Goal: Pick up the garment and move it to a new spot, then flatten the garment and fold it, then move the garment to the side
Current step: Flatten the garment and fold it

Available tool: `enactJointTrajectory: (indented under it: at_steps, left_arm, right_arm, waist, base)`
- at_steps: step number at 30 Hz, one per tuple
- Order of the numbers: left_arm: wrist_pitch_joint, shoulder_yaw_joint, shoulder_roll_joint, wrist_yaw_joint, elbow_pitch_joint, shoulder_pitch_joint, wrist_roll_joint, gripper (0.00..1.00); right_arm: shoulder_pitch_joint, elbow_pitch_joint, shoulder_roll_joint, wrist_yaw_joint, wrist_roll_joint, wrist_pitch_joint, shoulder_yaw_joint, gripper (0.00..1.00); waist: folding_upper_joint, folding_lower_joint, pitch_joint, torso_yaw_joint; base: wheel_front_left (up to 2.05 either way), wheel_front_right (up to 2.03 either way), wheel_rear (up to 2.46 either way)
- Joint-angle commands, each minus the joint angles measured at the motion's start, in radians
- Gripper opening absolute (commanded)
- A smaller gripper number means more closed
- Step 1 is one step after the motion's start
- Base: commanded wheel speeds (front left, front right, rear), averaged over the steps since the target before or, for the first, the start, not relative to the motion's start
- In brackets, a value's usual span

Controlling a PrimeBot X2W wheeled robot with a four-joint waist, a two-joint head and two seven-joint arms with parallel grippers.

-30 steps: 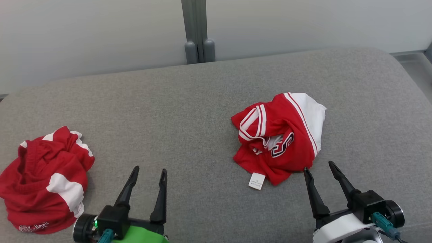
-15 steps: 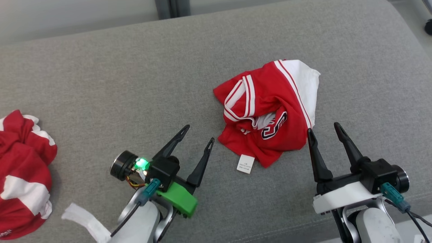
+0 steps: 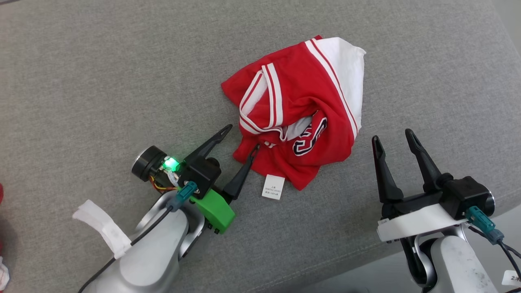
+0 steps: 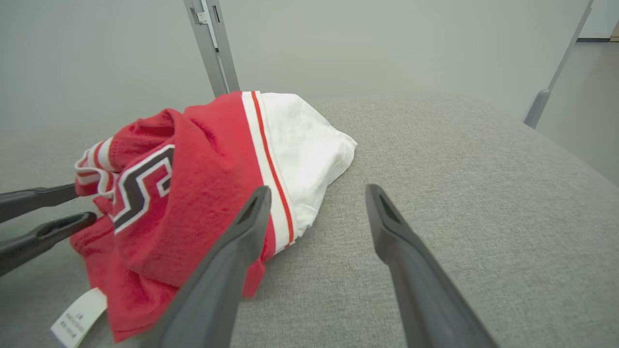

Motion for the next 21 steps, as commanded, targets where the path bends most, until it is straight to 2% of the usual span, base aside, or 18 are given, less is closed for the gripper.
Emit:
enactJointTrajectory:
  at_steps: [1, 7, 9, 21]
  left_arm:
    - [0.001, -0.002, 0.011, 0.001, -0.002, -0.029, -0.011, 1.00]
    - [0.001, 0.000, 0.009, 0.001, -0.027, -0.035, -0.002, 1.00]
    - [0.001, -0.011, 0.013, 0.001, -0.040, -0.036, -0.002, 0.00]
    - [0.001, -0.110, 0.066, 0.001, -0.149, -0.080, -0.056, 0.00]
  right_arm:
    - [-0.015, -0.003, -0.001, -0.002, 0.009, -0.001, -0.004, 1.00]
    - [-0.008, 0.005, -0.001, -0.002, 0.020, -0.001, 0.004, 1.00]
    - [-0.004, 0.008, -0.001, -0.002, 0.024, -0.001, 0.006, 1.00]
    - [0.014, 0.022, -0.001, -0.002, 0.052, -0.001, 0.039, 1.00]
  waist:
    - [-0.0001, -0.0001, 0.030, -0.032]
    - [-0.0001, -0.0001, 0.021, -0.043]
    - [-0.0001, -0.0001, 0.014, -0.045]
    - [-0.0001, -0.0001, -0.078, -0.096]
  base:
    - [0.00, 0.00, 0.00]
    - [0.00, 0.00, 0.00]
    - [0.00, 0.00, 0.00]
    - [0.00, 0.00, 0.00]
